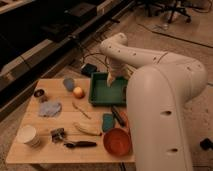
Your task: Place banana in red bowl
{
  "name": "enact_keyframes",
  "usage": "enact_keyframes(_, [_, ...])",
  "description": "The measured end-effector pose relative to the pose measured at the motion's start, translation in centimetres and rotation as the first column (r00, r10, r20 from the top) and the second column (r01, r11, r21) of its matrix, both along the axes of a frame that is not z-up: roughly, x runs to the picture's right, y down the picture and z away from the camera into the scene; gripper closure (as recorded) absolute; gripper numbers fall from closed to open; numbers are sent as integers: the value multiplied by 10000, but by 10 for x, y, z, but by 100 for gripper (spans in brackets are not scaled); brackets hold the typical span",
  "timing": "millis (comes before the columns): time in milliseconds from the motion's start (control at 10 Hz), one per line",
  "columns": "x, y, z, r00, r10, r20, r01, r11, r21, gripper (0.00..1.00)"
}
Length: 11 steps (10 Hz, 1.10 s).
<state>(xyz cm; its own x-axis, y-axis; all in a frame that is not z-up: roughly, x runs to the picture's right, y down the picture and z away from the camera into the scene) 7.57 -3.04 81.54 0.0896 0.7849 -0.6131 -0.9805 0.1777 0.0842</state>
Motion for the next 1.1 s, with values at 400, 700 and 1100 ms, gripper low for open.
enact_keyframes(400, [-51, 9, -41, 8832, -1798, 4332, 1587, 9837, 848, 20])
enact_keyframes(700, [-105, 17, -63, 5911, -2939, 7512, 2647, 9504, 1636, 20])
enact_keyframes(1100, [-146, 19, -82, 2193, -3231, 9206, 3149, 9165, 2467, 20])
